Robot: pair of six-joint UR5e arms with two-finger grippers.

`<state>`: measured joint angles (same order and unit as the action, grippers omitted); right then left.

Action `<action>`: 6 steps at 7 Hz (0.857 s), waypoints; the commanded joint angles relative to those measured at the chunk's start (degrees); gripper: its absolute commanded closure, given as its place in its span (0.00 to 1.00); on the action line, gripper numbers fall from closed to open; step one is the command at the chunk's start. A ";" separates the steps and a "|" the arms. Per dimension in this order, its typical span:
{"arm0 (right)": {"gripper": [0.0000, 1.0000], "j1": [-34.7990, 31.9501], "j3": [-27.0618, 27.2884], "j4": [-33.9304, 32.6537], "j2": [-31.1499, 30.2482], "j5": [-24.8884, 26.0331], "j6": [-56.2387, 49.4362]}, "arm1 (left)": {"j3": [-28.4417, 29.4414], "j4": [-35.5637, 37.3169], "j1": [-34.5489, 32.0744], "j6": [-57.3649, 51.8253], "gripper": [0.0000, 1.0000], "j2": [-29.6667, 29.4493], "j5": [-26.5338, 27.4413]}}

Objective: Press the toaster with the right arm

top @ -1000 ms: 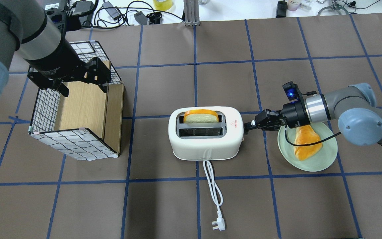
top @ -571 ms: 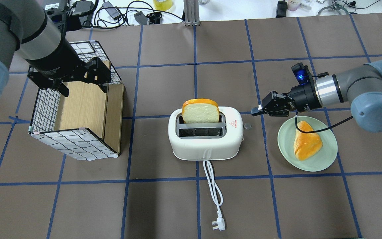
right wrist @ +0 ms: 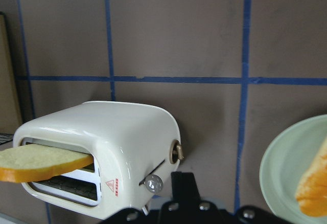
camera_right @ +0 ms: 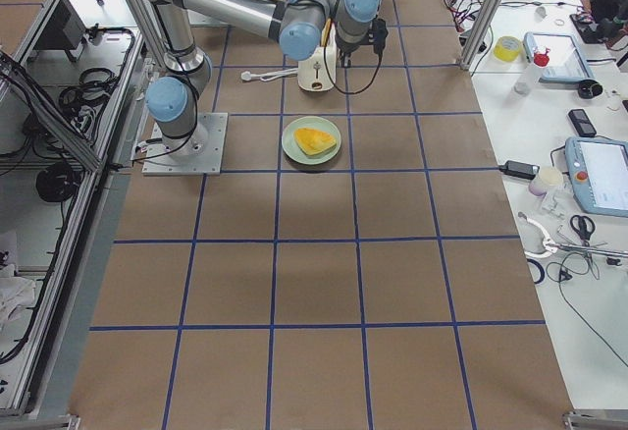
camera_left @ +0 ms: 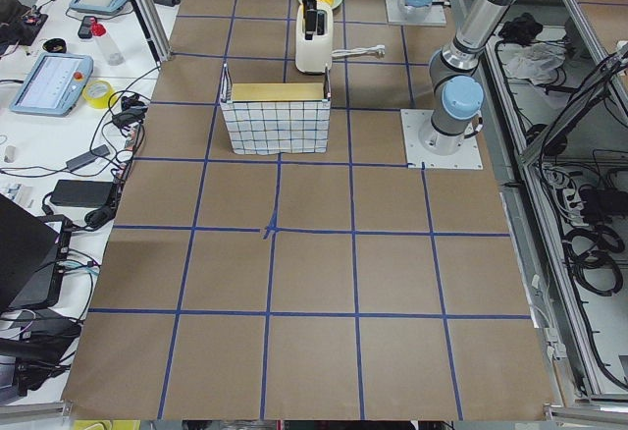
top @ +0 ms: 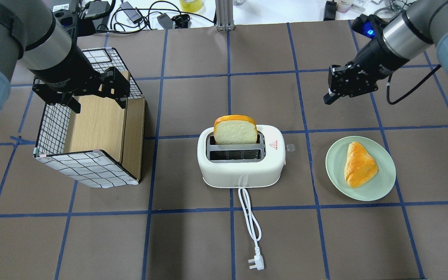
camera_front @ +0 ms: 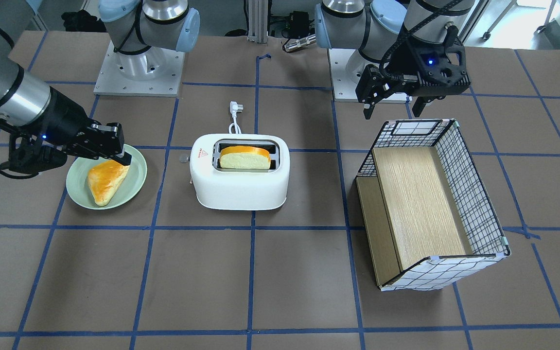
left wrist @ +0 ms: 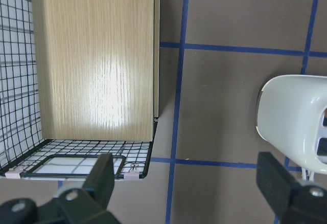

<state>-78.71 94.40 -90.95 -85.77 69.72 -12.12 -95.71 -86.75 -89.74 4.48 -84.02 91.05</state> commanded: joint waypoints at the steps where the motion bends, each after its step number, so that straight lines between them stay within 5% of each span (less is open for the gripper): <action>1: 0.90 -6.17 -10.52 4.11 0.43 14.43 10.84 | 0.00 0.00 0.00 0.00 0.00 0.00 0.00; 3: 0.88 -10.31 -11.43 3.94 -0.18 20.78 17.38 | 0.00 0.00 0.00 0.00 0.00 0.00 -0.09; 5: 0.71 -10.50 -13.35 6.29 -0.53 21.34 19.59 | 0.00 0.00 0.00 0.00 0.00 0.00 0.00; 6: 0.22 -10.50 -13.97 6.49 -0.45 20.29 18.99 | 0.00 0.00 0.00 0.00 0.00 0.00 -0.09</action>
<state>-89.10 81.49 -85.31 -86.21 90.56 6.92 -95.71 -86.75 -89.73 4.48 -84.02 91.01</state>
